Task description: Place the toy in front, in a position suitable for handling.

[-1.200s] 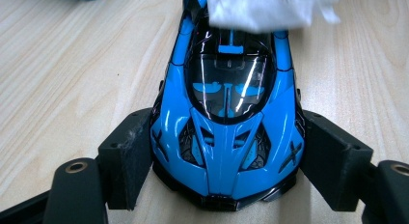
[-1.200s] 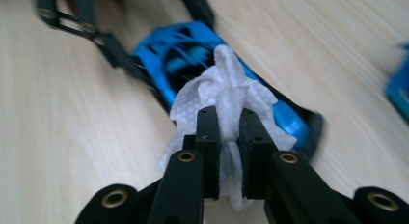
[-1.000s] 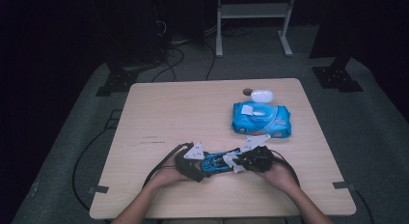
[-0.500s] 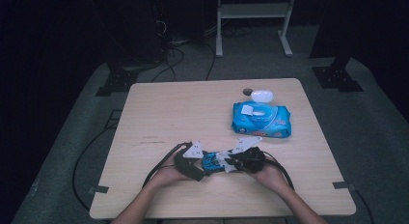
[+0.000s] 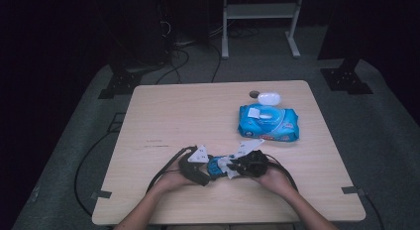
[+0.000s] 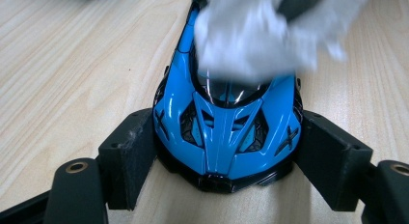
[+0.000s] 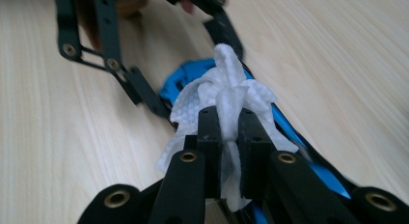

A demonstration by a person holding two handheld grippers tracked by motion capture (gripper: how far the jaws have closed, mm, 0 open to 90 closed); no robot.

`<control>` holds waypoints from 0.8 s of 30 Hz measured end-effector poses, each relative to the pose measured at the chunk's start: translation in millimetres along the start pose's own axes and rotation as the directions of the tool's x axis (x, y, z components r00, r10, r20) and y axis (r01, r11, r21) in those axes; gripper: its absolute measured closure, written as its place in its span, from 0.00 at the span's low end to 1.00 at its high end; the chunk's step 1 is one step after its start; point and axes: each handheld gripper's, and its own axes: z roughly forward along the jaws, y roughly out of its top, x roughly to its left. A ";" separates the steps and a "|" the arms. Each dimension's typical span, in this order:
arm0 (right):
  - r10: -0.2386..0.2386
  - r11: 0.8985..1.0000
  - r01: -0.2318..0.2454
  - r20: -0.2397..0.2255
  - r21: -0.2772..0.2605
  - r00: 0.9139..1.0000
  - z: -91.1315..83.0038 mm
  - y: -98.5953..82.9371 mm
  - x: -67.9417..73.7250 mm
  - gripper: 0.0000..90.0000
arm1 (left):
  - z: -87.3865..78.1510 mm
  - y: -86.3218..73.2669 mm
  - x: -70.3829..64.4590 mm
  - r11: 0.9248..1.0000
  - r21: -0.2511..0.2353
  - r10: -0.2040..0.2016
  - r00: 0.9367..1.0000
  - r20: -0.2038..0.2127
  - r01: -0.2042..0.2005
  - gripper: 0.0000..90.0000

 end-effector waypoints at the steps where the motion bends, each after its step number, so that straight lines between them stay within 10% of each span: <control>1: -0.022 1.000 0.022 -0.031 0.009 0.999 10.1 9.2 4.8 0.91 | -0.1 0.4 -0.2 1.000 0.004 0.001 1.000 -0.001 -0.001 0.28; 8: -0.013 0.999 0.017 -0.107 0.030 0.994 32.0 24.2 7.0 0.91 | -0.5 -0.3 -0.2 1.000 -0.002 0.005 1.000 -0.003 -0.005 0.28; 13: 0.050 0.998 -0.048 -0.085 0.034 0.995 25.1 22.9 -5.4 0.91 | 1.0 1.9 0.0 1.000 0.005 -0.007 1.000 0.001 0.007 0.28; 24: 0.013 0.997 -0.006 -0.089 0.074 0.996 44.7 39.5 -3.3 0.91 | 1.3 1.8 -1.2 1.000 0.005 -0.011 1.000 -0.004 0.011 0.28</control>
